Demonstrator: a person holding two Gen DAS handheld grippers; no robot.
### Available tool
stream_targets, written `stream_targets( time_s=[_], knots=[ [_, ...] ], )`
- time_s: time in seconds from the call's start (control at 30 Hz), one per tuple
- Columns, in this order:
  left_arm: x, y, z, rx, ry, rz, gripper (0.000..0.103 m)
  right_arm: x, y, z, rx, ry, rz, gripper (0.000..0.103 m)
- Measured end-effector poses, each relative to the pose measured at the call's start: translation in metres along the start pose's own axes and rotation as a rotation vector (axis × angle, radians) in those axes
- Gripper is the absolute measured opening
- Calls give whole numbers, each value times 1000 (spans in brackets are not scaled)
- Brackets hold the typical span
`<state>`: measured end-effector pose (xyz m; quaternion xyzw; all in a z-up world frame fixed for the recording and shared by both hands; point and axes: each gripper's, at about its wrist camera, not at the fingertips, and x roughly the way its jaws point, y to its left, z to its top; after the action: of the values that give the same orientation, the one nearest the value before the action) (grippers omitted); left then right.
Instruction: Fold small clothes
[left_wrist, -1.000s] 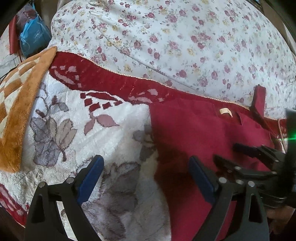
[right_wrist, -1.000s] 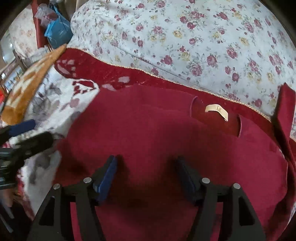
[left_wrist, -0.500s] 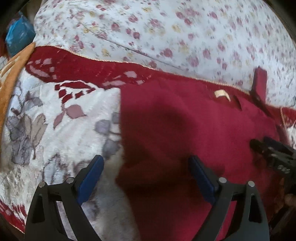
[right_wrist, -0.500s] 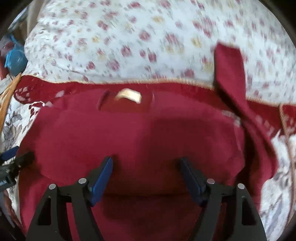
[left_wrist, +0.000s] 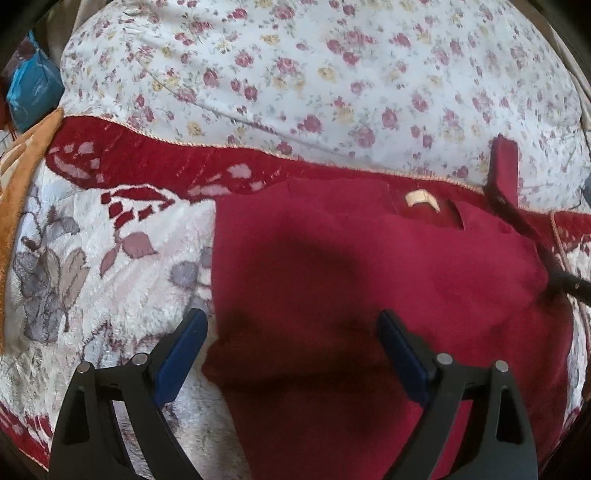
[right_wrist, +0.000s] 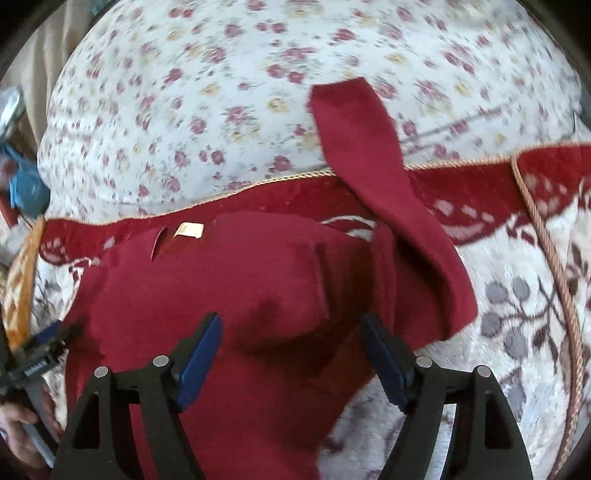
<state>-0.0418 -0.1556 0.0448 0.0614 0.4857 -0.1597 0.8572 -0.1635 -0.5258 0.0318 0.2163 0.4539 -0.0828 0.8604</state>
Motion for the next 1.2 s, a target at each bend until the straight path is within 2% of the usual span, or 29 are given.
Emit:
stream_targets(
  time_s=[0.17,0.33,0.47,0.7,0.73,0.8,0.83,0.9,0.93,1.13,1.2],
  knots=[
    [11,-1,-2,6,33,12,92,-10,1,14,8,-60,8,82],
    [13,2,-1,-8,41,0,92,-9,-7,46,-26,-127,-59,82],
    [12,3,0,-13,34,-2,92,20,-9,74,-81,-65,-108,82],
    [14,3,3,-5,38,-7,92,96,0,115,-251,34,-265,81],
    [15,3,4,0,38,-6,92,107,-2,120,-271,40,-306,75],
    [16,4,5,5,41,-5,92,122,-7,128,-300,65,-361,19],
    [17,5,6,2,41,-4,92,128,-13,132,-291,92,-361,5],
    [17,7,9,-9,42,-4,92,120,-22,137,-230,83,-297,5],
    [17,8,10,-15,39,-6,92,107,-25,139,-203,61,-230,5],
    [1,16,16,-54,-15,-1,92,29,-18,135,-163,-12,52,5],
    [-5,21,17,-79,-28,-6,92,-1,-8,128,-173,-12,181,5]
  ],
)
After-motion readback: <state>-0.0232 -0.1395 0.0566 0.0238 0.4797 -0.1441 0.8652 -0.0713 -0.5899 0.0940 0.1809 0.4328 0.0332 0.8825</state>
